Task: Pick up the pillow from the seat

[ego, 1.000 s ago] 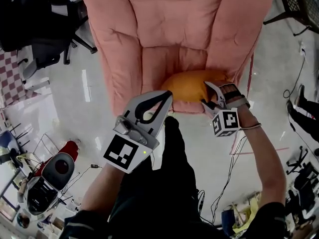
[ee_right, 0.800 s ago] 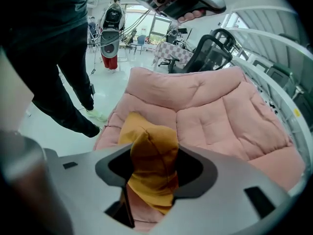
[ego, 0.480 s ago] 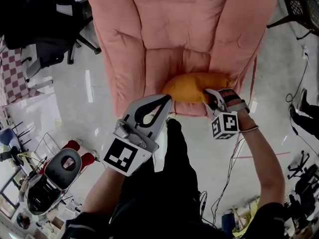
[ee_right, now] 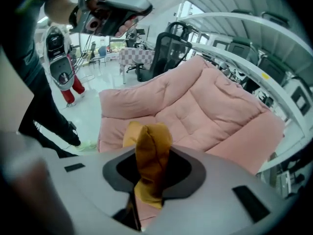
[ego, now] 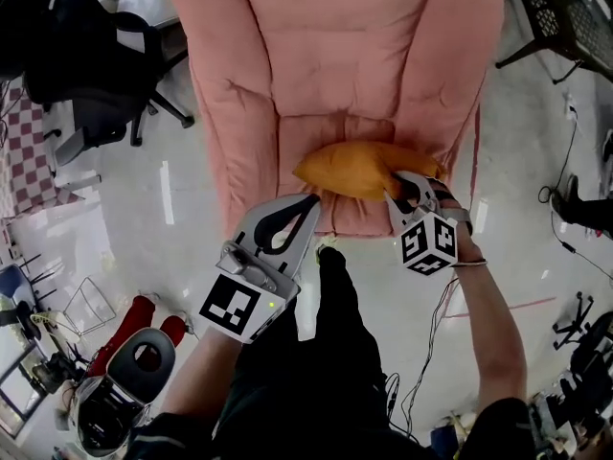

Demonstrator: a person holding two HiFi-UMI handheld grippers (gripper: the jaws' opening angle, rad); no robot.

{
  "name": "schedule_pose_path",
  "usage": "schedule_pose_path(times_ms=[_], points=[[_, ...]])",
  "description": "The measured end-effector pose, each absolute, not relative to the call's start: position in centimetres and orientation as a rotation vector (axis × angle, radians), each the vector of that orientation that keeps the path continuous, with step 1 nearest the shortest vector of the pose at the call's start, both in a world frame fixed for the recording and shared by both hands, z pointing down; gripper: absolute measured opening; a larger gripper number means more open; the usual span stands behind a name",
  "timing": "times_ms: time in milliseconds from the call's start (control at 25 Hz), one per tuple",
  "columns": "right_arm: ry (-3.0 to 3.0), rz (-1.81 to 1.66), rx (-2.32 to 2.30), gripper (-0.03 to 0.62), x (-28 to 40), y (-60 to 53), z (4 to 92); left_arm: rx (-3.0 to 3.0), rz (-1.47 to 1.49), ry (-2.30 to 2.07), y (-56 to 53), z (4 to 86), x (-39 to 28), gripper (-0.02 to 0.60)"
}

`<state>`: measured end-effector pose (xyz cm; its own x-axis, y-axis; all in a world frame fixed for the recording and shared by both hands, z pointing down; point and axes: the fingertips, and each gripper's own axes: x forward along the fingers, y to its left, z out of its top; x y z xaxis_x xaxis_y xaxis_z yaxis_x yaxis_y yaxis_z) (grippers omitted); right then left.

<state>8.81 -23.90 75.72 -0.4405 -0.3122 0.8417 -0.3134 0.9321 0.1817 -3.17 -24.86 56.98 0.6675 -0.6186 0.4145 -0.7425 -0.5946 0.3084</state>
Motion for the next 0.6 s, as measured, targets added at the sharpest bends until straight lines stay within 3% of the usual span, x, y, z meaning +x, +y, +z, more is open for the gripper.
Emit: schedule_pose_path(times_ms=[200,600], points=[[-2.082,0.126,0.692,0.091,11.9,-25.3,69.3,2.478,0.33,-1.088,-24.3,53.1,-1.1,0.0],[-2.124,0.317,1.152,0.092,11.1,-26.3,56.9,2.484,0.292,-1.158,-24.3,46.2,-3.8,0.0]])
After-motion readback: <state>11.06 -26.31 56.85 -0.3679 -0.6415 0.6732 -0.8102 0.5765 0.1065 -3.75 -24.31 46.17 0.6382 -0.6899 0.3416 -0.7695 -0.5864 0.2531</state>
